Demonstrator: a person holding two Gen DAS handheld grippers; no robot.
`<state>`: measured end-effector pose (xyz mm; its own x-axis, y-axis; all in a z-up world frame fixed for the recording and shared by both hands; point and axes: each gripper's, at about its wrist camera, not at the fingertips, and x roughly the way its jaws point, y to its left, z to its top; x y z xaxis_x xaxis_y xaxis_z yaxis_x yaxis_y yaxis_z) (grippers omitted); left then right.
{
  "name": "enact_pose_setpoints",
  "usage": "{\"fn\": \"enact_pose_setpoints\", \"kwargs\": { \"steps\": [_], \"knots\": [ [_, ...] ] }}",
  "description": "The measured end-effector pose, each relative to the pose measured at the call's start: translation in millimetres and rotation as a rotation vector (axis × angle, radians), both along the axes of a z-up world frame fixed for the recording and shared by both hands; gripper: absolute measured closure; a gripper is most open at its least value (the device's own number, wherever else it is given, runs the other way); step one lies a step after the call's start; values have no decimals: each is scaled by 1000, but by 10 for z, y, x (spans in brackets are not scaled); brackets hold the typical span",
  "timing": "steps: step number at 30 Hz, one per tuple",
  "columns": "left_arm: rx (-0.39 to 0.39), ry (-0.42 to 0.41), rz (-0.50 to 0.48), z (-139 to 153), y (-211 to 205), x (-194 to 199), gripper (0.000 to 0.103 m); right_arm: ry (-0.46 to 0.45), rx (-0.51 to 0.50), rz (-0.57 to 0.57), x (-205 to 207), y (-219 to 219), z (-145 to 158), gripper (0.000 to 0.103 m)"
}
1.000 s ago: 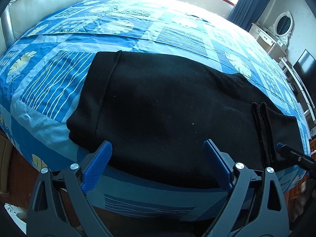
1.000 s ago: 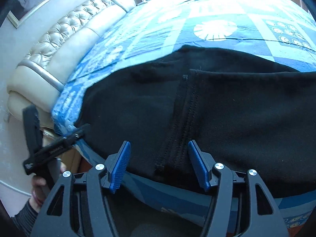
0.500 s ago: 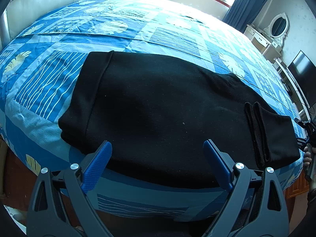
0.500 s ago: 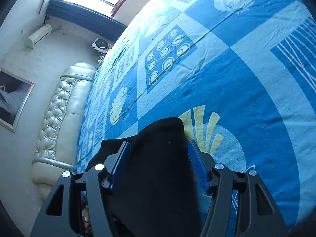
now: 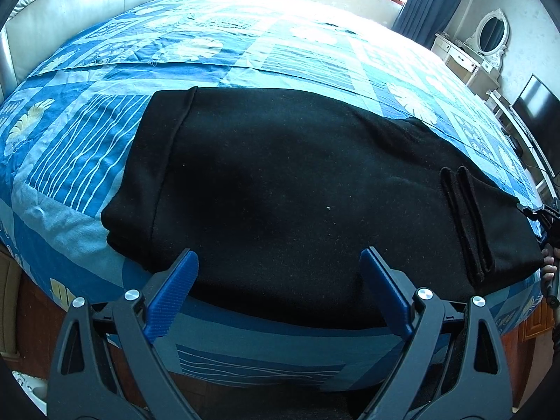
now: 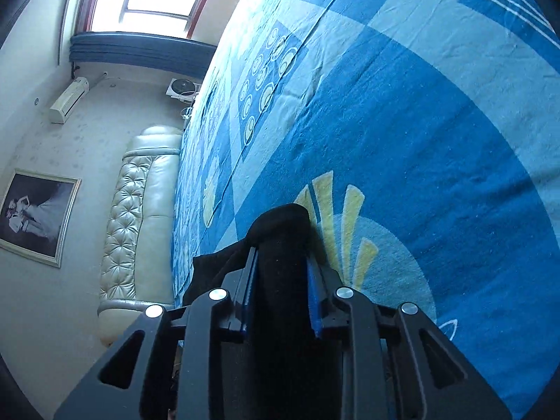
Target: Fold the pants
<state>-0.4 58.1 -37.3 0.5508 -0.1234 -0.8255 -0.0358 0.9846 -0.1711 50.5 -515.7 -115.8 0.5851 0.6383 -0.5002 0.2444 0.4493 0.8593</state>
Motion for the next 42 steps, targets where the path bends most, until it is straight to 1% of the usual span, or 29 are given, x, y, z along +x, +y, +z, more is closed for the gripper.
{"fn": "enact_pose_setpoints", "kwargs": {
  "steps": [5, 10, 13, 14, 15, 17, 19, 20, 22, 24, 25, 26, 29, 31, 33, 35, 37, 38, 40, 42],
  "knots": [
    [-8, 2, 4, 2, 10, -1, 10, -8, 50, 10, -431, 23, 13, 64],
    [-21, 5, 10, 9, 23, 2, 10, 3, 63, 34, -809, 107, -34, 63],
    [-25, 5, 12, 11, 27, 2, 10, 5, 102, 11, -884, 82, -122, 63],
    [-25, 5, 12, 12, 27, 1, 10, 7, 106, 1, -900, 63, -151, 66],
    [-23, 5, 10, 12, 27, 0, 10, 16, 94, -4, -898, 62, -166, 68],
    [-19, 3, 6, 7, 26, 1, 10, 30, 33, 5, -870, 103, -160, 76],
    [-11, 2, 1, -3, 17, -2, 10, 19, 2, 6, -895, 103, -159, 79],
    [-6, 1, 0, -8, 10, -1, 10, 11, 7, 1, -913, 92, -171, 80],
    [4, 0, -4, -17, -3, -2, 10, 5, 29, -14, -948, 59, -174, 79],
    [14, -1, -9, -17, -14, -8, 10, -2, 31, -17, -950, 57, -113, 76],
    [17, -2, -13, -13, -16, -13, 10, -4, 19, -20, -953, 65, -65, 71],
    [19, -2, -16, -7, -16, -18, 10, -4, -6, -26, -953, 48, -8, 69],
    [14, -7, -16, 21, 5, -20, 10, -16, -108, -98, -1030, -31, 212, 68],
    [2, -10, -6, 41, 22, -18, 10, -43, -149, -137, -1059, -7, 378, 68],
    [-8, -19, 3, 66, 34, -21, 10, -90, -171, -137, -1042, 126, 547, 62],
    [-5, -31, 6, 100, 24, -29, 10, -138, -163, -101, -972, 347, 668, 50],
    [4, -41, 3, 132, 18, -37, 10, -167, -130, -20, -848, 646, 701, 46],
    [10, -46, 3, 147, 21, -36, 10, -172, -117, 24, -779, 808, 690, 46],
    [20, -60, 8, 179, 45, -43, 10, -171, -96, 108, -656, 1125, 615, 46],
    [22, -71, 7, 213, 91, -46, 10, -155, -71, 163, -557, 1395, 489, 46]
  ]
}}
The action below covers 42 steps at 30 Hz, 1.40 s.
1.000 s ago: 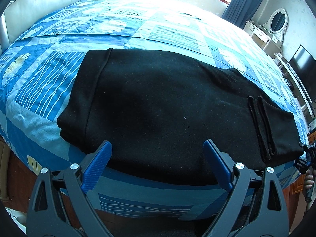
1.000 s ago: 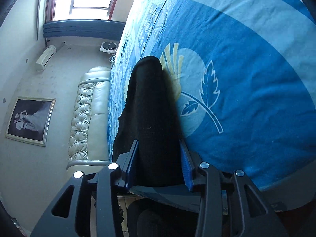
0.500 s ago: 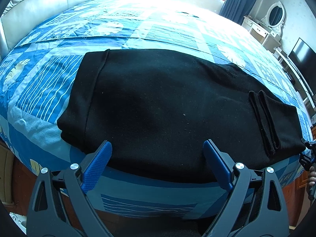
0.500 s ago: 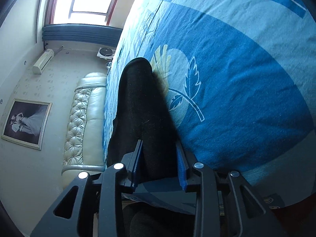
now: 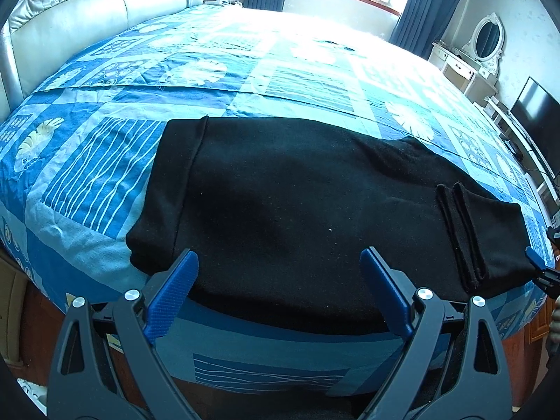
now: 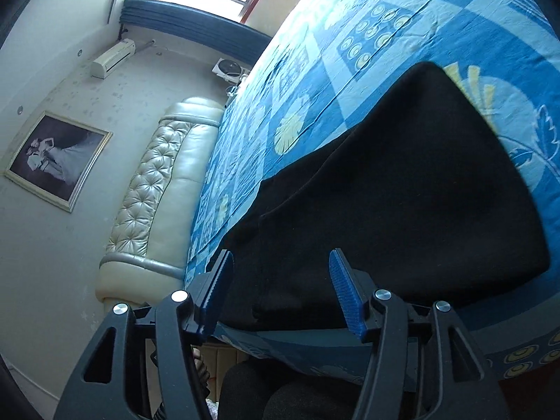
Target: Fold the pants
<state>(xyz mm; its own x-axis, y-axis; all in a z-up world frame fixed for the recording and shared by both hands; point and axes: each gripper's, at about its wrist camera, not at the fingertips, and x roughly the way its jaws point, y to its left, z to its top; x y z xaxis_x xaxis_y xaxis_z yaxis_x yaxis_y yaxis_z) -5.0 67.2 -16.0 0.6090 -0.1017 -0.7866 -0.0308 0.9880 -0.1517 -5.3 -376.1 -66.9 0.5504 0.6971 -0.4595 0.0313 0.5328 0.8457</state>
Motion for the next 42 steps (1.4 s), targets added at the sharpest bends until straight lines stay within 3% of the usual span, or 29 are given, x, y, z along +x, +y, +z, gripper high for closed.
{"fn": "enact_pose_setpoints", "kwargs": {
  "steps": [4, 8, 16, 23, 28, 33, 35, 37, 38, 42],
  "knots": [
    [-18, -14, 20, 77, 183, 3, 10, 30, 55, 74, 108, 394, -271, 46],
    [-86, -14, 53, 127, 476, 7, 10, 20, 73, 68, 65, 458, -373, 46],
    [-340, 67, 122, -78, 1321, 249, 10, 41, 166, 36, -22, 413, -448, 46],
    [-500, 210, -7, -391, 1517, 686, 10, 42, 178, 17, -51, 394, -474, 45],
    [-621, 242, -97, -501, 1566, 936, 10, 47, 176, 11, -65, 397, -477, 45],
    [-734, 244, -110, -585, 1575, 1077, 10, 43, 166, 6, -62, 438, -449, 41],
    [-745, 249, -137, -588, 1510, 1124, 15, 43, 158, 4, -60, 461, -440, 39],
    [-788, 277, -186, -623, 1409, 1171, 38, 42, 156, 0, -61, 469, -436, 38],
    [-804, 296, -200, -656, 1356, 1187, 42, 43, 155, -1, -59, 463, -444, 37],
    [-782, 320, -199, -754, 1233, 1206, 76, 43, 154, 0, -54, 447, -445, 37]
  ]
}}
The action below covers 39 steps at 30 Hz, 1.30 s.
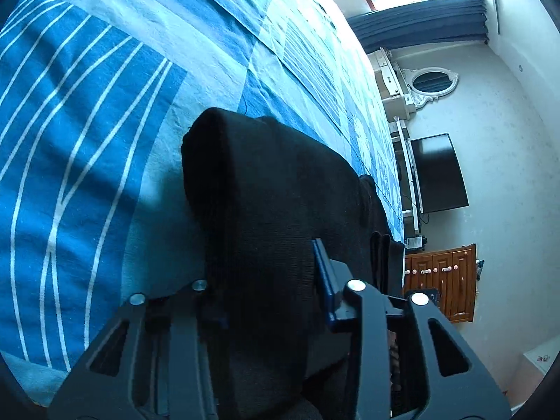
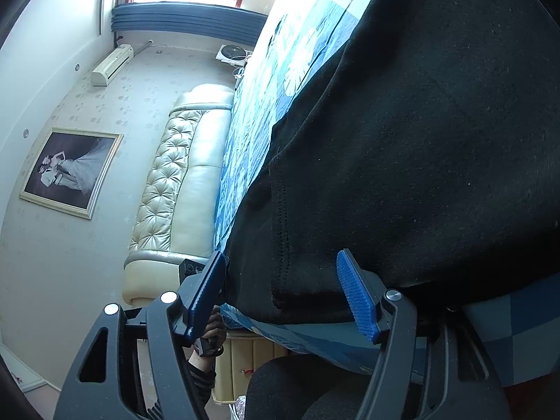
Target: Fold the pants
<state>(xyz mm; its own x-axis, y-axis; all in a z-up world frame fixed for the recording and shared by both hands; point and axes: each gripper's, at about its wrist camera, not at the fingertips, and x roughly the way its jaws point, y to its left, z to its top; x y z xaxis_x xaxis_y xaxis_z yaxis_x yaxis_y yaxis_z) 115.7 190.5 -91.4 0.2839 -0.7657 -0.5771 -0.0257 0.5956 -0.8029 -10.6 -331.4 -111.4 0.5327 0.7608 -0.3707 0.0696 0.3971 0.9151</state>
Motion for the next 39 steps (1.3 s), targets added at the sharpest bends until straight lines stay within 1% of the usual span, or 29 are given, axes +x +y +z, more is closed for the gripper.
{"fn": "enact_pose_setpoints", "kwargs": {
  "steps": [2, 3, 5, 7, 9, 15, 20, 22, 26, 29, 31, 33, 35, 37, 39],
  "knots": [
    [-26, 9, 24, -27, 9, -4, 83, -1, -1, 1, -8, 0, -2, 37],
    [-20, 4, 28, -6, 1, -12, 85, -1, -2, 1, -11, -1, -2, 37],
    [9, -17, 28, 88, -31, -30, 87, -2, -3, 0, -10, 3, 0, 37],
    [6, -28, 39, 195, -39, -49, 88, -6, -9, 0, -14, 4, 2, 37],
    [1, -46, 46, 337, -74, -60, 88, -8, -10, -6, -18, 5, 4, 37],
    [41, -123, 28, 909, -350, -84, 89, -14, -1, -20, -38, 1, 0, 37],
    [112, -187, -9, 1396, -780, -155, 89, -22, 5, -27, -65, -14, -6, 36],
    [142, -206, -29, 1541, -950, -191, 89, -25, 6, -28, -90, -26, 19, 36],
    [216, -252, -88, 1832, -1450, -227, 89, -38, 7, -49, -205, -46, 71, 36],
    [290, -299, -143, 2027, -1925, -226, 89, -61, -20, -43, -307, -53, 130, 36],
    [337, -317, -180, 2087, -2262, -225, 89, -83, -35, -45, -376, -91, 182, 36],
    [377, -313, -208, 2069, -2593, -192, 89, -103, -25, -54, -439, -154, 241, 36],
    [410, -299, -225, 1969, -2889, -157, 89, -116, -7, -81, -500, -251, 300, 36],
    [462, -297, -240, 1850, -3186, -130, 89, -133, 9, -122, -573, -388, 351, 36],
    [497, -287, -262, 1697, -3464, -105, 89, -145, 13, -172, -655, -537, 394, 36]
  ]
}}
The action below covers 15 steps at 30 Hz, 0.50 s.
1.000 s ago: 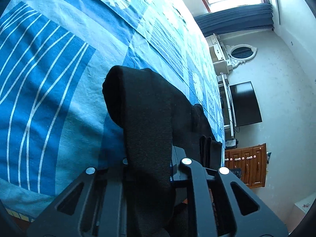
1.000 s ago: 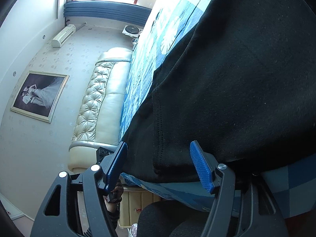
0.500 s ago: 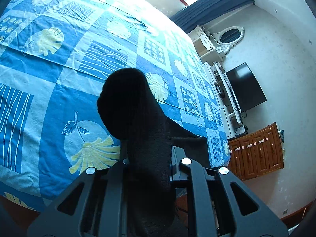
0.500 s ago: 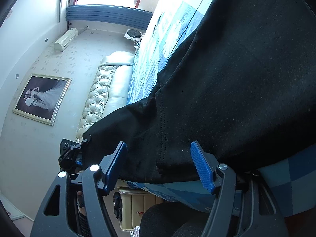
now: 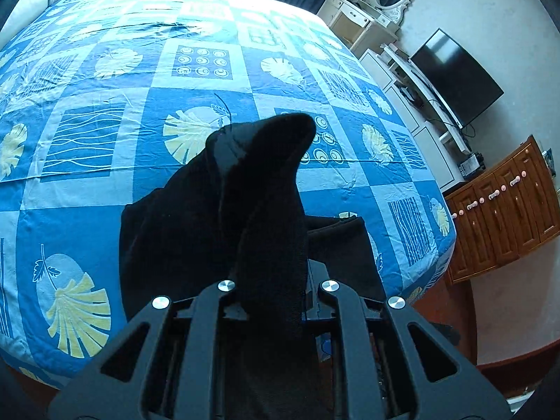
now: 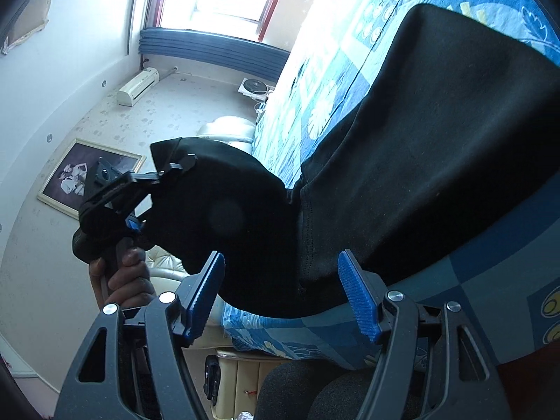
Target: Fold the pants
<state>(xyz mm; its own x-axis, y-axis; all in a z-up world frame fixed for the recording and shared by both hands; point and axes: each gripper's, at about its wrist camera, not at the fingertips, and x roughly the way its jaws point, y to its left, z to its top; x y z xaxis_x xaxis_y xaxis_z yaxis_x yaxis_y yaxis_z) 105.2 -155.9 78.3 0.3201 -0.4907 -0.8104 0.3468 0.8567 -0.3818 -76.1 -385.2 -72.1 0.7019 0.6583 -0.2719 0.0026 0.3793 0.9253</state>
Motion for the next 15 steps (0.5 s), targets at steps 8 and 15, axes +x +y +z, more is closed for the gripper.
{"fn": "enact_pose_setpoints", "kwargs": {
  "steps": [8, 15],
  "knots": [
    [219, -18, -43, -603, -916, -108, 89, 12, 74, -193, -200, -611, -116, 35],
    [387, -110, -83, -933, -1338, -343, 88, 23, 121, -288, -308, -933, -255, 35]
  ]
}}
